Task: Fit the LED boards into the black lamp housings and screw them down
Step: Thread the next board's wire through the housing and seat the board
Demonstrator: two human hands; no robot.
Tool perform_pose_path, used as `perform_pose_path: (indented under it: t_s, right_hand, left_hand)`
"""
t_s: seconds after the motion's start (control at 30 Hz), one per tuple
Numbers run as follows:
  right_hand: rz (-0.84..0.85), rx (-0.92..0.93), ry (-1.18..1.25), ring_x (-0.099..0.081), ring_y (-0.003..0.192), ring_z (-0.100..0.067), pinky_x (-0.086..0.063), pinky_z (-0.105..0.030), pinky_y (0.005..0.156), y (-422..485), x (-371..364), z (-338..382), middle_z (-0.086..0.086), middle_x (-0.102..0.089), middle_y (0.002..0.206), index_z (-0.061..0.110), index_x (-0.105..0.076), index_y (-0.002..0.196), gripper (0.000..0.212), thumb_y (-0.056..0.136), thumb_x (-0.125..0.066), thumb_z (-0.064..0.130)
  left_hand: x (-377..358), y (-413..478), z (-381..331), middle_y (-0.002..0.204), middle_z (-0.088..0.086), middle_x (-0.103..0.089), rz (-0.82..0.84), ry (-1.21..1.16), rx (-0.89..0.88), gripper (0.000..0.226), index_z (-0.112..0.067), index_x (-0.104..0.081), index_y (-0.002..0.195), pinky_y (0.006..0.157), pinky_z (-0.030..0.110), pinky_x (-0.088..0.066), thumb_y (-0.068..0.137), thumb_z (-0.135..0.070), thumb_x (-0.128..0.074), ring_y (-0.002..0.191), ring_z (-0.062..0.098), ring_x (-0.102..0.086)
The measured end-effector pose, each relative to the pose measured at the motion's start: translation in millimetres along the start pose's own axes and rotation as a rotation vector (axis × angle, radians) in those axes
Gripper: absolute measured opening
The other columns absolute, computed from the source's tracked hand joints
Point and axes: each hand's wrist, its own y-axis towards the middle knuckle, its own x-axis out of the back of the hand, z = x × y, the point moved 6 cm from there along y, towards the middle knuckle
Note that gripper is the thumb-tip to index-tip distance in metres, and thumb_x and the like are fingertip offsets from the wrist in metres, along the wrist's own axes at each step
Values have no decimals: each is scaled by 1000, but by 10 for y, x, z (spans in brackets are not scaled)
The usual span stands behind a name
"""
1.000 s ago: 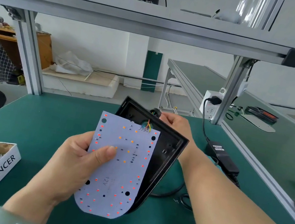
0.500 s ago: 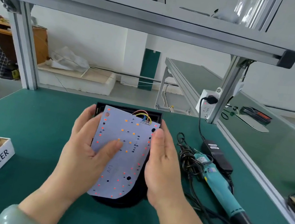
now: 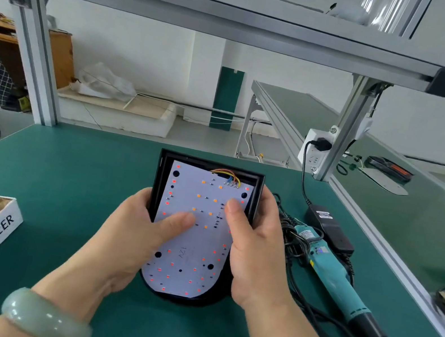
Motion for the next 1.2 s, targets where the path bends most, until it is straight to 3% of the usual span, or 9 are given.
perform_pose_path:
  t_s: [0.17,0.33,0.5,0.63,0.8,0.87,1.03,1.13,1.2]
  right_hand:
    - [11,-9,32,-69,96,-12,-55,-23,75,14,30,0,6,-73,105,20,-51,130,38,95,-56,5]
    - [-67,-49,190,-70,85,-16,-59,-32,71,79,154,-3,2,-74,97,20,-59,111,21,96,-53,7]
    - [39,-71,215,-69,101,-27,-57,-47,84,39,88,-3,-6,-71,113,25,-64,111,21,90,-61,26]
    - [-84,-51,109,-68,92,-24,-53,-51,87,46,209,-25,-3,-74,99,27,-67,94,21,98,-53,12]
    - [-12,59,-76,-69,85,-11,-56,-26,73,-21,71,42,5,-74,92,20,-65,99,16,91,-61,7]
    - [25,91,-117,-68,81,-7,-52,-19,70,-39,16,70,7,-74,89,18,-65,96,16,83,-62,11]
    - [-40,115,-119,-68,83,-14,-56,-27,75,-16,69,118,1,-74,89,16,-67,89,10,93,-61,10]
    - [4,164,-210,-69,80,-7,-52,-18,69,-37,23,151,8,-74,87,23,-68,87,8,89,-65,16]
    - [18,178,-236,-69,79,-5,-51,-16,68,-47,4,156,10,-74,86,28,-69,83,7,82,-66,23]
  left_hand:
    - [-22,-12,-121,91,-1,-75,-88,92,-88,44,-19,-63,97,79,52,-57,64,-44,-80,84,25,-72]
    - [-62,-72,-90,98,0,-75,167,192,-71,35,-20,-69,97,92,54,-50,78,-46,-54,97,28,-69]
    - [-90,8,58,88,1,-76,-13,76,-26,16,-22,-73,84,89,52,-52,78,-36,-68,87,29,-71]
    - [-113,51,114,89,-3,-76,30,145,-20,23,-21,-70,91,88,49,-54,73,-33,-66,86,23,-72]
    - [-14,40,-58,77,-11,-72,-166,152,-173,35,-24,-66,79,65,31,-55,69,-57,-69,70,10,-68]
    - [75,16,-132,65,-19,-68,-325,210,-219,26,-23,-63,70,51,17,-48,80,-46,-68,55,-1,-60]
    - [65,-11,-237,68,-23,-67,-300,224,-267,14,-29,-65,72,48,11,-44,82,-37,-71,56,-6,-59]
    - [25,-48,-410,63,-27,-63,-357,262,-370,31,-27,-60,71,46,5,-39,77,-55,-69,56,-10,-56]
    - [10,-57,-486,56,-28,-60,-401,260,-415,25,-25,-58,66,43,4,-37,80,-42,-71,50,-9,-53]
